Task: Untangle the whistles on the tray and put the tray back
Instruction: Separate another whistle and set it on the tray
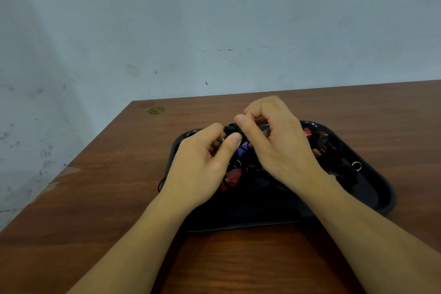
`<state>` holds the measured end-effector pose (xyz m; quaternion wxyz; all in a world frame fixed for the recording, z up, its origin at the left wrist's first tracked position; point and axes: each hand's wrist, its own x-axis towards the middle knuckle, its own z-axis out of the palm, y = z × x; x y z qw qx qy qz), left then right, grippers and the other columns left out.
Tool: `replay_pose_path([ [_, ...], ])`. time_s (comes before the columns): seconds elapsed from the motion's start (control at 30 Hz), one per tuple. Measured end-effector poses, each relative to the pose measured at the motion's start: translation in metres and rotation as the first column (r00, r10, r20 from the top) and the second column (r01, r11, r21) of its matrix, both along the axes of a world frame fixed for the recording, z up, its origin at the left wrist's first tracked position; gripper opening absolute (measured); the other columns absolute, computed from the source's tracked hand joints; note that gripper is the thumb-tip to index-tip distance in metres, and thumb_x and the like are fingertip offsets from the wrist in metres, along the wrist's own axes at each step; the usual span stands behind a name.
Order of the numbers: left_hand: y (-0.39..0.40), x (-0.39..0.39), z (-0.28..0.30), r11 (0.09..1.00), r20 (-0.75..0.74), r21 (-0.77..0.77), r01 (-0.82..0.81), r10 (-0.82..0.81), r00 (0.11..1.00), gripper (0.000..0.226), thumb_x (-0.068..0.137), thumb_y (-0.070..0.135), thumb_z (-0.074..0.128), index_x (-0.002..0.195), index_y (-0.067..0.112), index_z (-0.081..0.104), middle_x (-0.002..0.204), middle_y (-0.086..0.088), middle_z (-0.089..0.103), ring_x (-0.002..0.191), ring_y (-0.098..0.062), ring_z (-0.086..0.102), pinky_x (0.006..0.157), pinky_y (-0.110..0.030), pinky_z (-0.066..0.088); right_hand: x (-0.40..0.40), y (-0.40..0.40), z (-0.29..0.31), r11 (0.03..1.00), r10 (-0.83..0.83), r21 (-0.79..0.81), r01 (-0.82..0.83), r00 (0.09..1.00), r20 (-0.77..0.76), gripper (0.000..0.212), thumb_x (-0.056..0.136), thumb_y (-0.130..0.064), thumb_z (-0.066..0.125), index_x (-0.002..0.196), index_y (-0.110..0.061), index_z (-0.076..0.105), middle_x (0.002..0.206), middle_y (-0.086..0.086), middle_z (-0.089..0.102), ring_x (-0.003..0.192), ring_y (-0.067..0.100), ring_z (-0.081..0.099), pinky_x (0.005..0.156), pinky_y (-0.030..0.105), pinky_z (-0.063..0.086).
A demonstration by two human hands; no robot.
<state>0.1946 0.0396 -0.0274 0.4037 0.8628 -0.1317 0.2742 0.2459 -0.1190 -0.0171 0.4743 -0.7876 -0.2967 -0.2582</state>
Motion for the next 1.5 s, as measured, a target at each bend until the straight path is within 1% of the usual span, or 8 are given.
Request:
replay_pose_path([
  [0.1, 0.003, 0.001, -0.001, 0.999, -0.078, -0.029, 0.019, -0.022, 0.997, 0.03, 0.1, 0.041, 0.052, 0.09, 0.017, 0.064, 0.075, 0.001, 0.065, 0.066, -0.012, 0.061, 0.059, -0.036, 0.05, 0.0, 0.002, 0.0, 1.0, 0.024, 0.02, -0.023, 0.996, -0.089, 0.025, 0.094, -0.045, 0.06, 0.09, -0.02, 0.065, 0.084, -0.009, 0.068, 0.077, 0.008, 0.066, 0.071, 0.035, 0.056],
  [0.23, 0.001, 0.0, 0.004, 0.987, -0.127, -0.147, 0.071, -0.091, 0.988, 0.024, 0.1, 0.026, 0.056, 0.122, 0.026, 0.064, 0.085, 0.006, 0.071, 0.067, -0.005, 0.066, 0.06, -0.026, 0.05, 0.0, 0.004, -0.003, 1.0, 0.022, 0.021, -0.02, 0.996, -0.089, 0.021, 0.094, -0.04, 0.063, 0.089, -0.02, 0.067, 0.082, -0.008, 0.069, 0.078, 0.008, 0.066, 0.07, 0.033, 0.054],
  [0.37, -0.004, -0.004, 0.01, 0.933, -0.153, -0.318, 0.171, -0.228, 0.962, 0.027, 0.101, 0.014, 0.054, 0.123, 0.024, 0.067, 0.091, -0.005, 0.073, 0.071, -0.035, 0.066, 0.058, -0.043, 0.057, -0.002, 0.006, -0.001, 0.994, 0.025, 0.112, -0.013, 0.994, -0.108, 0.018, 0.093, -0.038, 0.066, 0.088, -0.021, 0.068, 0.082, -0.008, 0.069, 0.079, 0.009, 0.066, 0.07, 0.033, 0.055],
  [0.5, -0.004, -0.001, 0.007, 0.916, -0.141, -0.365, 0.168, -0.233, 0.962, 0.029, 0.095, 0.029, 0.06, 0.122, 0.024, 0.068, 0.094, -0.008, 0.074, 0.076, -0.04, 0.067, 0.06, -0.051, 0.059, -0.002, 0.007, -0.001, 0.981, 0.078, 0.189, -0.047, 0.984, -0.161, 0.015, 0.093, -0.035, 0.067, 0.086, -0.022, 0.07, 0.08, -0.007, 0.069, 0.076, 0.011, 0.066, 0.071, 0.038, 0.057],
  [0.8, -0.007, 0.002, 0.004, 0.957, -0.126, -0.286, 0.056, -0.096, 0.987, 0.028, 0.087, 0.038, 0.062, 0.109, 0.022, 0.071, 0.083, -0.001, 0.073, 0.064, -0.028, 0.068, 0.061, -0.049, 0.058, 0.003, 0.003, 0.0, 0.99, 0.041, 0.138, -0.034, 0.998, -0.044, 0.016, 0.093, -0.037, 0.066, 0.079, -0.028, 0.064, 0.086, -0.012, 0.059, 0.083, 0.009, 0.058, 0.072, 0.023, 0.044],
  [1.0, -0.01, 0.003, 0.002, 0.987, -0.053, -0.154, -0.05, 0.042, 0.998, 0.019, 0.096, 0.031, 0.063, 0.112, 0.024, 0.069, 0.089, 0.012, 0.071, 0.079, -0.005, 0.066, 0.072, -0.031, 0.055, 0.0, 0.003, 0.005, 0.996, -0.058, -0.064, 0.068, 0.986, 0.157, 0.023, 0.095, -0.04, 0.061, 0.081, -0.023, 0.062, 0.081, -0.013, 0.054, 0.075, 0.004, 0.054, 0.065, 0.014, 0.041],
  [1.17, -0.01, 0.004, 0.001, 0.979, -0.037, -0.159, -0.129, 0.125, 0.991, 0.016, 0.096, 0.031, 0.062, 0.109, 0.026, 0.07, 0.089, 0.016, 0.071, 0.081, 0.003, 0.065, 0.07, -0.019, 0.054, -0.009, 0.01, 0.003, 0.999, -0.053, -0.007, 0.053, 0.998, -0.038, 0.023, 0.092, -0.049, 0.061, 0.081, -0.029, 0.064, 0.069, -0.015, 0.065, 0.07, 0.003, 0.064, 0.061, 0.016, 0.048],
  [1.5, -0.001, 0.012, -0.003, 0.929, -0.098, -0.322, -0.18, 0.157, 0.983, 0.011, 0.094, 0.025, 0.065, 0.094, 0.03, 0.074, 0.072, 0.013, 0.071, 0.063, -0.007, 0.065, 0.063, -0.034, 0.055, -0.003, 0.014, -0.001, 0.932, 0.322, 0.28, -0.229, 0.877, -0.357, 0.014, 0.09, -0.009, 0.073, 0.098, -0.021, 0.075, 0.087, 0.001, 0.074, 0.076, 0.018, 0.073, 0.071, 0.041, 0.063],
])
